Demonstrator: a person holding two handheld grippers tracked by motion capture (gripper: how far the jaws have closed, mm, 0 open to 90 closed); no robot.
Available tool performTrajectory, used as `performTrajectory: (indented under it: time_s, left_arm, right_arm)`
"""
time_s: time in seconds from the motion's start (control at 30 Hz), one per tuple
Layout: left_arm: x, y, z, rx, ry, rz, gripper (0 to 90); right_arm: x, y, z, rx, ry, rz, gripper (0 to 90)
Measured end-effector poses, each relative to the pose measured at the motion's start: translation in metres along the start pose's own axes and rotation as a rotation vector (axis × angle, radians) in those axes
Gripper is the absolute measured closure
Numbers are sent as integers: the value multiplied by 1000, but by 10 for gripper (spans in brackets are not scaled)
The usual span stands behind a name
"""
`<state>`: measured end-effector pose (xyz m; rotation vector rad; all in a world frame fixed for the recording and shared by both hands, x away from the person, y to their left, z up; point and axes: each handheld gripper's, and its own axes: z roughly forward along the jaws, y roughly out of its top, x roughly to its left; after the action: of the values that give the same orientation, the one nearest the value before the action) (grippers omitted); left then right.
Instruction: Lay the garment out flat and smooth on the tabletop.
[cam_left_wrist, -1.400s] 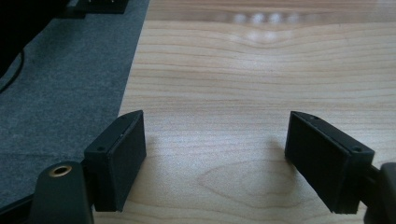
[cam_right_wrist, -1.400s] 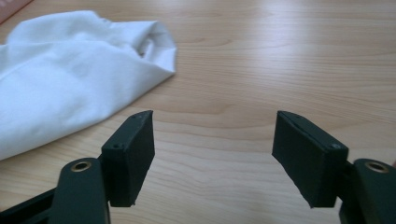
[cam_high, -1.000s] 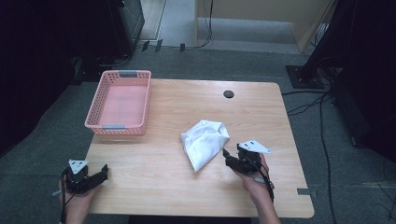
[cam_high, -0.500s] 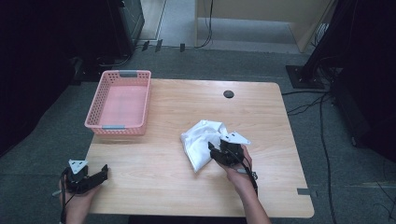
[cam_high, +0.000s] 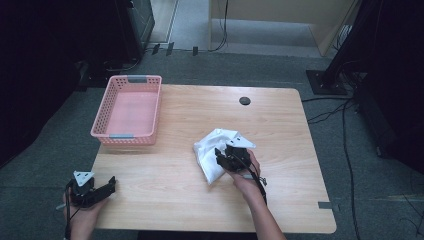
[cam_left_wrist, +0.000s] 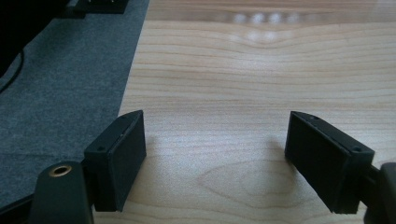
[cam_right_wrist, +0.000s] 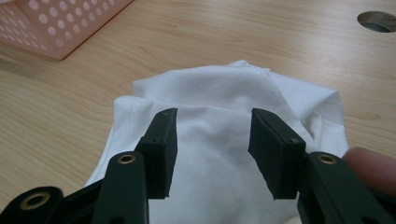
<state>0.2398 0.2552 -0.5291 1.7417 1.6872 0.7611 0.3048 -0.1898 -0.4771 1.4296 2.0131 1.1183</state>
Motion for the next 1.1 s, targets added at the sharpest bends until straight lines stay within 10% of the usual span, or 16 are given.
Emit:
performTrajectory:
  time_s: [0.37,0.63,1.1]
  left_arm:
    - [0,0,0,0,0,-1,209]
    - [0,0,0,0,0,-1,209]
    - [0,0,0,1,1,0,209]
  right_arm:
    - [6,-5,30,50,-12,15,555]
    - [11,-16,44,102,-25,-23,828]
    - [14,-4,18,8,31,-37,869]
